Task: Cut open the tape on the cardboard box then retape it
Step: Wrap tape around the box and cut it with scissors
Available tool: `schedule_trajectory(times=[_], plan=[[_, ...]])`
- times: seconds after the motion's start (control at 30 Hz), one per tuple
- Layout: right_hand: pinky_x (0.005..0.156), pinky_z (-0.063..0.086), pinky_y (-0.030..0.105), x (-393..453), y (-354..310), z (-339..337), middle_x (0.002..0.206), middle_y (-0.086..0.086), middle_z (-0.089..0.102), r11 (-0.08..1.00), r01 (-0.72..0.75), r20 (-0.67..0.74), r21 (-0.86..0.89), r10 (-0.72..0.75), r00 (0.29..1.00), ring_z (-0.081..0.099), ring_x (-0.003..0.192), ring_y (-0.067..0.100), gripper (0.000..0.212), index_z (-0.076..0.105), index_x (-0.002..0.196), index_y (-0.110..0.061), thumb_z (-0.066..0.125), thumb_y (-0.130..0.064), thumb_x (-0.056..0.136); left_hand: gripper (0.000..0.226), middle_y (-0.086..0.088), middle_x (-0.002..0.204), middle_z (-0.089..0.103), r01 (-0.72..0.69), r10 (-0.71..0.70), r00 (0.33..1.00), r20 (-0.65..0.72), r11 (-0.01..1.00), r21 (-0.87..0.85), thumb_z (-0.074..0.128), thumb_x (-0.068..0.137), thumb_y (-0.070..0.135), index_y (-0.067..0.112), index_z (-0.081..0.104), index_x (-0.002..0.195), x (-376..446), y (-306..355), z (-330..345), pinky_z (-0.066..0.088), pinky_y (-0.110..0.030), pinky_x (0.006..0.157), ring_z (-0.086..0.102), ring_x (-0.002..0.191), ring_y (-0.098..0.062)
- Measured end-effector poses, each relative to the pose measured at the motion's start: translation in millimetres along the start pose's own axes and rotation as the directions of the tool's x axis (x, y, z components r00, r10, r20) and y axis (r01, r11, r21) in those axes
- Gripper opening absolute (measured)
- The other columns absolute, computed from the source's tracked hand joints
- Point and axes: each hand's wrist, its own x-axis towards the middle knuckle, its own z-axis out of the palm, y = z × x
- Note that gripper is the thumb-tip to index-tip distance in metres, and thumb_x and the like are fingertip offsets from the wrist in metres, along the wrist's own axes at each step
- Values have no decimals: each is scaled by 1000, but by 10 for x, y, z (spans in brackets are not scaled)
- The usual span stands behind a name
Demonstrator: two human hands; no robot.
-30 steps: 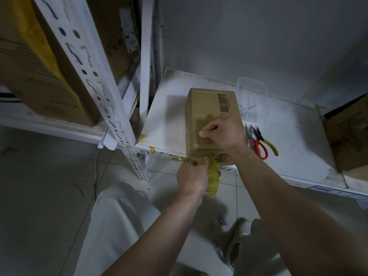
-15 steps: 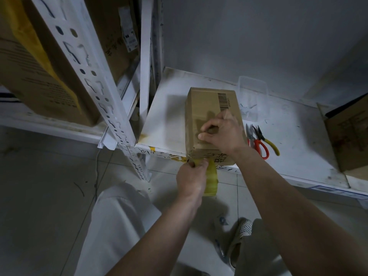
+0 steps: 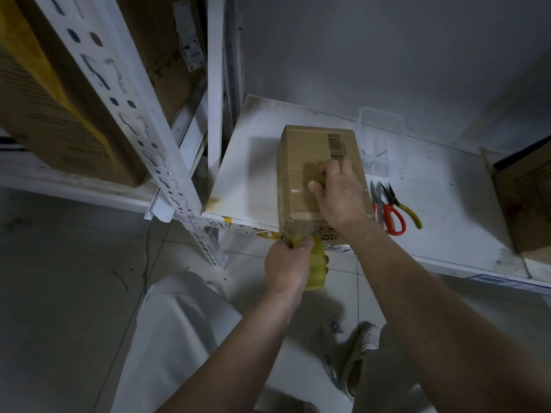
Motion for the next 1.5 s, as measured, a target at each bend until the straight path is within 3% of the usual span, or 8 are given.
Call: schedule_trajectory(times=[0.17, 0.47, 0.53, 0.63, 0.93, 1.1, 1.37, 1.5], plan=[[101, 35, 41, 21, -51, 60, 123, 6, 41, 986, -26, 27, -166, 31, 999, 43, 114, 24, 72, 46, 124, -23, 56, -71, 72, 15, -19, 87, 73, -6, 5, 1000, 4, 1000, 7, 55, 93, 23, 10, 61, 95, 40, -46, -3, 59, -44, 69, 71, 73, -37], [102, 36, 43, 57, -94, 56, 124, 5, 43, 986, -89, -4, -141, 89, 996, 44, 116, 24, 57, 49, 121, -22, 54, -62, 81, 11, -20, 86, 73, -30, 29, 999, 30, 999, 21, 51, 94, 19, 14, 60, 89, 105, -100, -17, 58, -49, 75, 71, 77, -38], [104, 33, 42, 26, -45, 1, 126, 4, 41, 997, -46, 39, -63, 48, 998, 42, 119, 25, 48, 51, 122, -23, 56, -53, 84, 12, -19, 87, 73, -38, 37, 999, 34, 999, 28, 52, 93, 19, 16, 60, 85, 106, -98, -28, 59, -46, 75, 71, 78, -37], [107, 30, 40, -109, 63, -114, 131, 2, 37, 999, 32, 180, 17, -35, 983, 33, 124, 23, 67, 48, 130, -29, 65, -60, 73, 10, -19, 89, 73, -31, 33, 997, 67, 999, -34, 56, 91, 19, 12, 63, 92, 78, -99, -30, 57, -37, 68, 70, 72, -35], [102, 30, 39, -301, 92, 11, 132, 2, 41, 960, 143, 65, -242, -131, 989, 37, 118, 24, 94, 42, 136, -33, 61, -78, 56, 16, -17, 71, 71, -35, 34, 999, 33, 999, 21, 53, 94, 21, 8, 61, 91, 74, -199, -39, 56, -32, 58, 65, 52, -27], [103, 28, 41, -267, 82, 49, 129, 2, 40, 916, 130, 80, -381, -108, 991, 35, 119, 25, 100, 38, 135, -36, 53, -87, 51, 21, -17, 72, 72, -38, 39, 999, -6, 996, 76, 55, 92, 25, 8, 63, 84, 123, -144, 13, 60, -45, 68, 69, 60, -32], [108, 21, 41, -255, 167, -48, 145, -7, 33, 930, 240, 200, -280, -188, 962, 28, 129, 23, 90, 29, 144, -32, 67, -62, 69, 15, -20, 75, 68, 52, -52, 998, 30, 999, -8, 60, 91, 21, 6, 61, 85, 192, -54, -27, 59, -49, 66, 63, 56, -32], [111, 16, 39, -252, 182, -96, 151, -11, 25, 929, 264, 255, -259, -198, 947, 20, 136, 21, 88, 22, 147, -33, 68, -51, 75, 16, -22, 80, 69, 28, -28, 998, 59, 1000, 12, 55, 94, 21, 7, 61, 93, 159, -72, -35, 57, -30, 49, 64, 50, -26]])
